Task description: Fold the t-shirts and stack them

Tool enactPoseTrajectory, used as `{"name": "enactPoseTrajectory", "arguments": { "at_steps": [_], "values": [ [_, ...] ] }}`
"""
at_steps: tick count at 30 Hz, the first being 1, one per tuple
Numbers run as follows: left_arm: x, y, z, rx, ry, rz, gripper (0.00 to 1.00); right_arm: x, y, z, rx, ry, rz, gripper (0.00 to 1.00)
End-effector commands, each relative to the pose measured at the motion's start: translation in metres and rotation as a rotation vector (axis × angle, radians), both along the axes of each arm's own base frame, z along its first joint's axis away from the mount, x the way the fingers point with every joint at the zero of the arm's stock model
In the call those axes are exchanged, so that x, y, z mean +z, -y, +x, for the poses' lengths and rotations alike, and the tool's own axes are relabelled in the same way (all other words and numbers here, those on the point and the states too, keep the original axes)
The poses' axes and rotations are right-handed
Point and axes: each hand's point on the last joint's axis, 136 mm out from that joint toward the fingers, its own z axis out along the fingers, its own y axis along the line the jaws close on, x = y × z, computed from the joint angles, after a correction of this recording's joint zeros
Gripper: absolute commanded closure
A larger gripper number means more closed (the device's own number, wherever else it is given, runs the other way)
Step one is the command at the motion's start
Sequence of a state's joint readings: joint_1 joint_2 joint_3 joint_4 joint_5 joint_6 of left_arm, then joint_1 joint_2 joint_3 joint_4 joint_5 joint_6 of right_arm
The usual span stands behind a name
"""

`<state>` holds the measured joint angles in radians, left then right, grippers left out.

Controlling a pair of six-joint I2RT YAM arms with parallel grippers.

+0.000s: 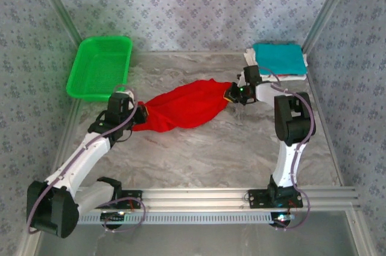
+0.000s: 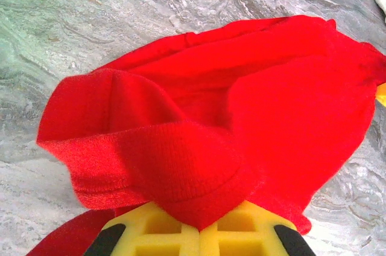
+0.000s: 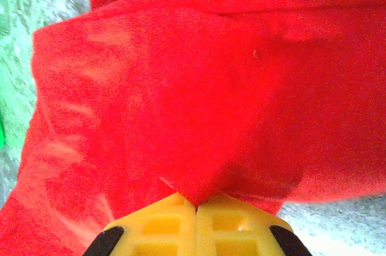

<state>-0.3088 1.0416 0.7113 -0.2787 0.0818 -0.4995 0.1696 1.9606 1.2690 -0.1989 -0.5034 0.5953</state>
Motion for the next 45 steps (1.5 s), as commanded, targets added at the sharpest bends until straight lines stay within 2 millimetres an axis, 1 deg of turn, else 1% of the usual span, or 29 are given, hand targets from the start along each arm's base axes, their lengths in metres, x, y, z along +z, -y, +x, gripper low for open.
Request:
{"name": "enactPoseTrajectory", "arguments": {
  "at_steps": [1,4,6,8,10,12,13,15,16,18,20,21,23,24,25,26,27,28,29,31,32,33,34,35,37,38,39,42,45],
  "values": [
    [0.010,-0.002,0.004,0.011,0.047,-0.021,1.00,0.042,0.012,0.010,-0.050,0.082,-0.015,1.00],
    [0.010,-0.003,0.004,0.013,0.045,-0.025,1.00,0.039,0.017,-0.002,-0.056,0.051,-0.037,1.00],
    [0.013,-0.004,0.004,0.015,0.052,-0.022,1.00,0.041,0.025,-0.009,-0.083,0.063,-0.044,1.00],
    [0.017,-0.006,0.005,0.020,0.061,-0.023,1.00,0.052,0.032,-0.014,-0.094,0.071,-0.035,1.00],
    [0.025,-0.003,0.007,0.009,0.078,-0.045,1.00,0.078,0.040,-0.013,-0.111,0.117,-0.037,1.00],
    [0.034,0.001,0.009,-0.003,0.089,-0.064,1.00,0.107,0.045,-0.011,-0.117,0.170,-0.084,1.00],
    [0.038,0.003,0.010,-0.012,0.093,-0.073,1.00,0.123,0.045,-0.011,-0.110,0.189,-0.112,1.00],
    [0.043,0.007,0.012,-0.029,0.099,-0.081,1.00,0.145,0.046,-0.012,-0.114,0.204,-0.160,1.00],
    [0.043,0.007,0.013,-0.030,0.099,-0.079,1.00,0.152,0.048,-0.010,-0.138,0.207,-0.185,1.00],
    [0.043,0.007,0.015,-0.034,0.105,-0.071,1.00,0.155,0.045,0.001,-0.141,0.205,-0.212,1.00],
    [0.042,0.009,0.019,-0.046,0.109,-0.062,1.00,0.153,0.041,0.023,-0.134,0.204,-0.234,1.00],
    [0.040,0.009,0.022,-0.048,0.108,-0.054,1.00,0.150,0.037,0.038,-0.129,0.209,-0.238,1.00],
    [0.040,0.011,0.028,-0.060,0.110,-0.044,1.00,0.135,0.026,0.059,-0.104,0.171,-0.243,1.00],
    [0.040,0.012,0.031,-0.064,0.113,-0.041,1.00,0.132,0.021,0.068,-0.088,0.167,-0.237,0.97],
    [0.040,0.012,0.034,-0.063,0.115,-0.037,1.00,0.128,0.016,0.074,-0.072,0.164,-0.235,0.86],
    [0.040,0.013,0.036,-0.062,0.116,-0.034,1.00,0.129,0.014,0.079,-0.067,0.171,-0.230,0.72],
    [0.040,0.013,0.038,-0.063,0.116,-0.033,1.00,0.131,0.015,0.081,-0.069,0.179,-0.229,0.68],
    [0.041,0.013,0.039,-0.062,0.115,-0.034,1.00,0.135,0.017,0.080,-0.067,0.194,-0.241,0.72],
    [0.041,0.013,0.039,-0.060,0.116,-0.035,1.00,0.137,0.020,0.076,-0.067,0.203,-0.259,0.70],
    [0.038,0.013,0.039,-0.058,0.114,-0.031,1.00,0.137,0.027,0.063,-0.064,0.207,-0.281,0.55],
    [0.036,0.012,0.039,-0.057,0.109,-0.025,1.00,0.133,0.030,0.055,-0.063,0.199,-0.289,0.51],
    [0.035,0.011,0.038,-0.058,0.109,-0.020,1.00,0.128,0.033,0.048,-0.062,0.192,-0.291,0.51],
    [0.032,0.011,0.038,-0.060,0.104,-0.014,1.00,0.116,0.037,0.037,-0.062,0.165,-0.297,0.51],
    [0.030,0.011,0.038,-0.061,0.098,-0.008,1.00,0.107,0.041,0.034,-0.069,0.169,-0.299,0.51],
    [0.025,0.011,0.039,-0.060,0.091,-0.003,1.00,0.081,0.046,0.027,-0.069,0.126,-0.287,0.48],
    [0.023,0.011,0.040,-0.062,0.089,-0.003,1.00,0.071,0.048,0.030,-0.064,0.118,-0.276,0.48],
    [0.022,0.012,0.040,-0.063,0.085,-0.002,1.00,0.062,0.046,0.031,-0.046,0.106,-0.263,0.48],
    [0.017,0.012,0.041,-0.064,0.069,-0.002,1.00,0.046,0.025,0.041,0.027,0.095,-0.243,0.48],
    [0.017,0.013,0.042,-0.063,0.070,-0.006,1.00,0.033,0.008,0.060,0.070,0.095,-0.242,0.45]
  ]
}}
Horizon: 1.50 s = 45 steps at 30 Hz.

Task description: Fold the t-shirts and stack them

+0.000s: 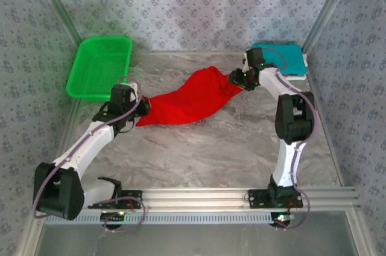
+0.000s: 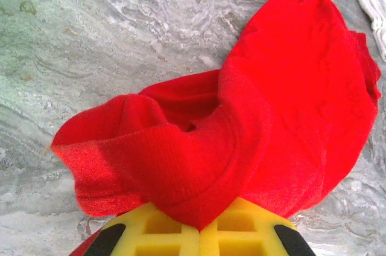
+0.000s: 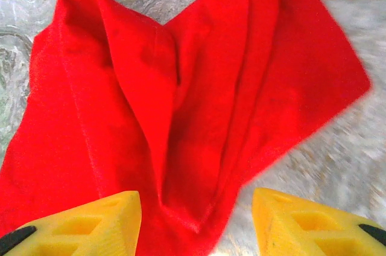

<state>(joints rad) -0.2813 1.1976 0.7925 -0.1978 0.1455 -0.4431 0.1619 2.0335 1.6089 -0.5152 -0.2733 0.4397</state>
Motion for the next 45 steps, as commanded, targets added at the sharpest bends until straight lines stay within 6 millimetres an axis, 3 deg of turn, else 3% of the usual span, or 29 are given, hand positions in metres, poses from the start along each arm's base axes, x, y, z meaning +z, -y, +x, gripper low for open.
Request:
{"name": "enactPoseTrajectory", "arguments": {
  "at_steps": [1,4,9,13,16,17,25,30,33,36,41,45],
  "values": [
    [0.016,0.001,0.008,-0.002,0.056,-0.006,1.00,-0.009,-0.031,0.022,0.098,0.018,0.027,0.45],
    [0.014,0.000,0.006,0.003,0.053,-0.006,1.00,-0.019,-0.039,0.032,0.102,-0.012,0.044,0.45],
    [0.009,-0.006,0.004,0.023,0.050,0.006,1.00,-0.032,-0.053,0.026,0.097,-0.041,0.077,0.45],
    [0.006,-0.005,0.007,0.025,0.045,0.007,1.00,-0.042,-0.055,0.021,0.084,-0.072,0.084,0.69],
    [0.008,-0.005,0.009,0.024,0.043,0.015,1.00,-0.029,-0.046,0.023,0.056,-0.051,0.072,0.93],
    [0.010,-0.006,0.009,0.029,0.047,0.018,1.00,-0.022,-0.043,0.023,0.050,-0.042,0.068,0.97],
    [0.014,-0.014,0.013,0.074,0.065,0.042,1.00,0.061,-0.008,0.020,0.000,0.084,0.009,1.00],
    [0.027,-0.030,0.020,0.118,0.093,0.064,1.00,0.114,0.015,0.015,-0.026,0.170,0.039,1.00],
    [0.049,-0.043,0.027,0.142,0.141,0.075,1.00,0.154,0.032,0.008,-0.043,0.242,0.064,1.00],
    [0.083,-0.048,0.031,0.131,0.218,0.120,1.00,0.207,0.048,-0.006,-0.049,0.374,0.024,1.00],
    [0.134,-0.053,0.025,0.113,0.344,0.168,1.00,0.292,0.082,-0.043,-0.108,0.577,-0.018,1.00],
    [0.159,-0.051,0.011,0.091,0.425,0.148,1.00,0.336,0.102,-0.079,-0.150,0.688,-0.064,1.00]
  ]
}}
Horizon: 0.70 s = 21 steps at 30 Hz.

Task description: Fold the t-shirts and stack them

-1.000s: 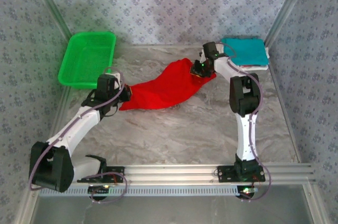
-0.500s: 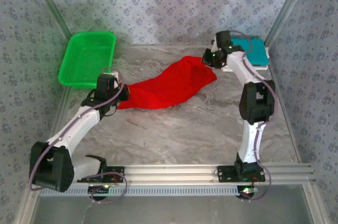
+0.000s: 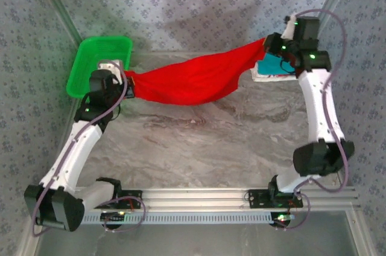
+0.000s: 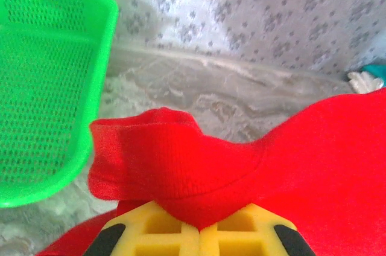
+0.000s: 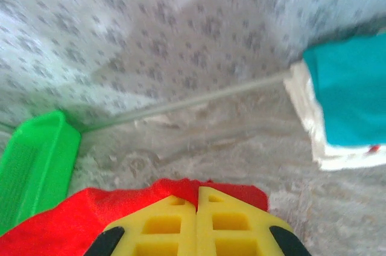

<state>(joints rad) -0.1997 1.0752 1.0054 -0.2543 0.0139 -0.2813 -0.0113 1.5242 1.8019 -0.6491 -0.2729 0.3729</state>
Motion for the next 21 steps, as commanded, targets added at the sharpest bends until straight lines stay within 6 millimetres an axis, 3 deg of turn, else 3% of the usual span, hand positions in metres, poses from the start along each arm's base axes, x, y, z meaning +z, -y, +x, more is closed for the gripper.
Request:
{"name": "enactPoseTrajectory", "arguments": {
  "at_steps": [1,8,13,14,16,17,18,21],
  "values": [
    [0.041,-0.002,-0.016,-0.028,0.120,0.015,1.00,0.048,0.022,-0.036,-0.071,0.122,-0.064,1.00],
    [0.115,0.035,-0.072,-0.280,0.331,-0.111,1.00,0.121,0.040,-0.117,-0.178,0.357,-0.068,1.00],
    [0.133,0.066,-0.109,-0.444,0.364,-0.125,1.00,0.140,0.035,-0.150,-0.167,0.399,-0.050,1.00],
    [0.131,0.071,-0.114,-0.475,0.358,-0.110,0.90,0.140,0.035,-0.152,-0.170,0.401,-0.049,1.00],
    [0.122,0.073,-0.113,-0.481,0.342,-0.087,0.40,0.133,0.035,-0.147,-0.169,0.386,-0.051,1.00],
    [0.114,0.069,-0.108,-0.450,0.332,-0.073,0.30,0.126,0.035,-0.140,-0.167,0.361,-0.052,1.00],
    [0.106,0.065,-0.102,-0.416,0.323,-0.051,0.31,0.117,0.035,-0.131,-0.160,0.332,-0.049,1.00],
    [0.084,0.059,-0.082,-0.366,0.284,0.008,0.65,0.090,0.034,-0.104,-0.145,0.244,-0.029,1.00]
  ]
}}
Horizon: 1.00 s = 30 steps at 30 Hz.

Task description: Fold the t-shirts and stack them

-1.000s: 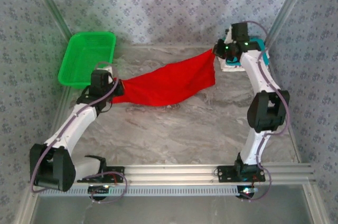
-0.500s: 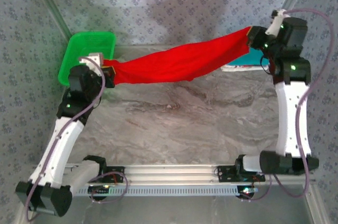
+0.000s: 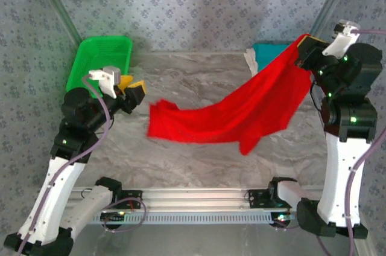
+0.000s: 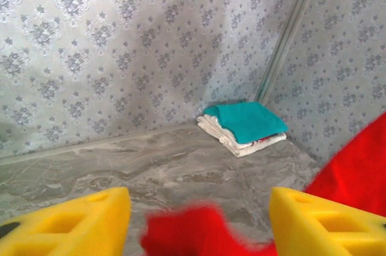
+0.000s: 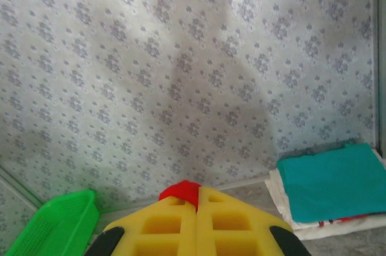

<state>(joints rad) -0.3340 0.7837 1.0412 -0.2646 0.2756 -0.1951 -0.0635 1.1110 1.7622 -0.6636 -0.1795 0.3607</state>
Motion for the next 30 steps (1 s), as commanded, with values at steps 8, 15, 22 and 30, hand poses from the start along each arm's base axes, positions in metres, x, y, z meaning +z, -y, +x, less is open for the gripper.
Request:
{"name": "enactPoseTrajectory", "arguments": {
  "at_steps": [8,15,22,30],
  "values": [
    [-0.151,0.048,0.046,-0.117,-0.337,0.138,0.40,-0.132,0.006,0.085,-0.007,-0.312,0.083,1.00],
    [-0.260,0.137,0.006,-0.323,-0.536,0.224,0.25,-0.191,0.027,0.100,-0.097,-0.458,0.077,1.00],
    [-0.294,0.215,0.001,-0.489,-0.571,0.272,0.23,-0.193,0.036,0.099,-0.135,-0.429,0.107,1.00],
    [-0.299,0.282,-0.002,-0.654,-0.570,0.283,0.33,-0.207,0.038,0.093,-0.139,-0.466,0.110,1.00]
  ]
}}
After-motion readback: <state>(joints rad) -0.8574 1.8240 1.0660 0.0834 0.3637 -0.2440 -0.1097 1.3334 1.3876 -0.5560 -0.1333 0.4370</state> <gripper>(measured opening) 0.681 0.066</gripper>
